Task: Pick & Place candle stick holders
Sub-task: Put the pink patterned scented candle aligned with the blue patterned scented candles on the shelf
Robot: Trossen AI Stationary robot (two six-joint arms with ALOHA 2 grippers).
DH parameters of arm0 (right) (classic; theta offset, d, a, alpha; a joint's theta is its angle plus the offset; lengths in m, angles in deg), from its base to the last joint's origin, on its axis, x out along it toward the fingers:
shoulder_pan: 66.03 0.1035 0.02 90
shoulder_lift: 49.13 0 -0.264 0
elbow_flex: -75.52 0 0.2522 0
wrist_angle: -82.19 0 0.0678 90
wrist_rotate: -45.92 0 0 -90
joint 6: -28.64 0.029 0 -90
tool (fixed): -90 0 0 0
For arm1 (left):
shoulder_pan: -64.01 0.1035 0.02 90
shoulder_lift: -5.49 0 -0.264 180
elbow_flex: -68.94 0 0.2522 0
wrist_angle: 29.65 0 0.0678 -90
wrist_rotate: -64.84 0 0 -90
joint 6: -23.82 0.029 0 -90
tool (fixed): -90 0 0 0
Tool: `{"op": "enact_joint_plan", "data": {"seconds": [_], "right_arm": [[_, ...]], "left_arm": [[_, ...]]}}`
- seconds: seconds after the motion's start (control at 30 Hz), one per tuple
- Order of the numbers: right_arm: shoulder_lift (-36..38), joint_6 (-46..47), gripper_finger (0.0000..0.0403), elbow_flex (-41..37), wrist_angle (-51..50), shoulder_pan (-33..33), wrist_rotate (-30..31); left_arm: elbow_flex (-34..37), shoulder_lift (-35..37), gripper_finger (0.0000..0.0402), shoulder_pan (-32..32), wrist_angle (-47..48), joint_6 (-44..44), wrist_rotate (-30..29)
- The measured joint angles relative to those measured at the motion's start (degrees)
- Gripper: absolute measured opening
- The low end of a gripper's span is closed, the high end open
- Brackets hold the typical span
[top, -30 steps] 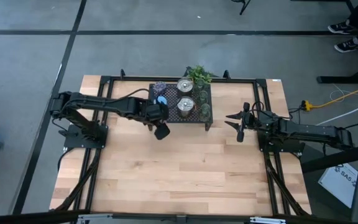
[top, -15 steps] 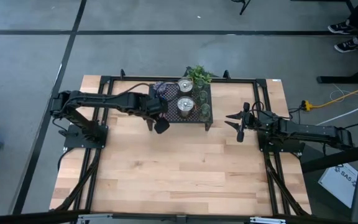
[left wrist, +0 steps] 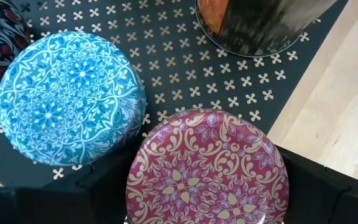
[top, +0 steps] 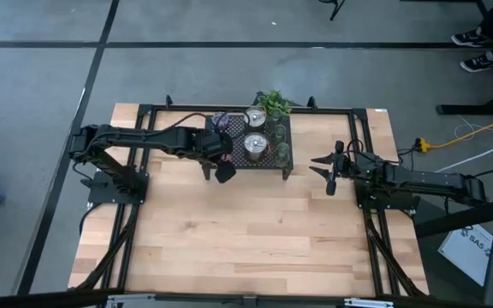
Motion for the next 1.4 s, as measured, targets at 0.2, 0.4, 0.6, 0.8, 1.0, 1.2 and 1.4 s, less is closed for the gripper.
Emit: {"op": "enact_joint_plan", "data": {"seconds": [0.2, 0.4, 0.6, 0.8, 1.0, 1.2, 1.4], "right_arm": [[0.0, 0.0, 0.0128, 0.0, 0.0, 0.0, 0.0], [0.0, 0.0, 0.0128, 0.01, -0.02, 0.0, 0.0], [0.0, 0.0, 0.0128, 0.01, -0.01, 0.0, 0.01], [0.0, 0.0, 0.0128, 0.0, 0.0, 0.01, 0.0], [0.0, 0.0, 0.0128, 0.01, -0.01, 0.0, 0.02], [0.0, 0.0, 0.0128, 0.0, 0.0, 0.02, 0.02], [0.0, 0.0, 0.0128, 0.02, -0.02, 0.02, 0.02]], "left_arm": [[0.0, 0.0, 0.0313, 0.0, -0.17, -0.02, -0.85], [0.0, 0.0, 0.0317, 0.0, -0.24, 0.83, -0.9], [0.0, 0.0, 0.0318, 0.0, -0.2, 0.87, -0.9], [0.0, 0.0, 0.0318, 0.0, 0.97, 0.9, -0.92], [0.0, 0.0, 0.0318, 0.0, 1.27, 0.9, -0.94], [0.0, 0.0, 0.0318, 0.0, 1.26, 0.92, -1.79], [0.0, 0.0, 0.0318, 0.0, 1.25, 0.94, -2.93]]}}
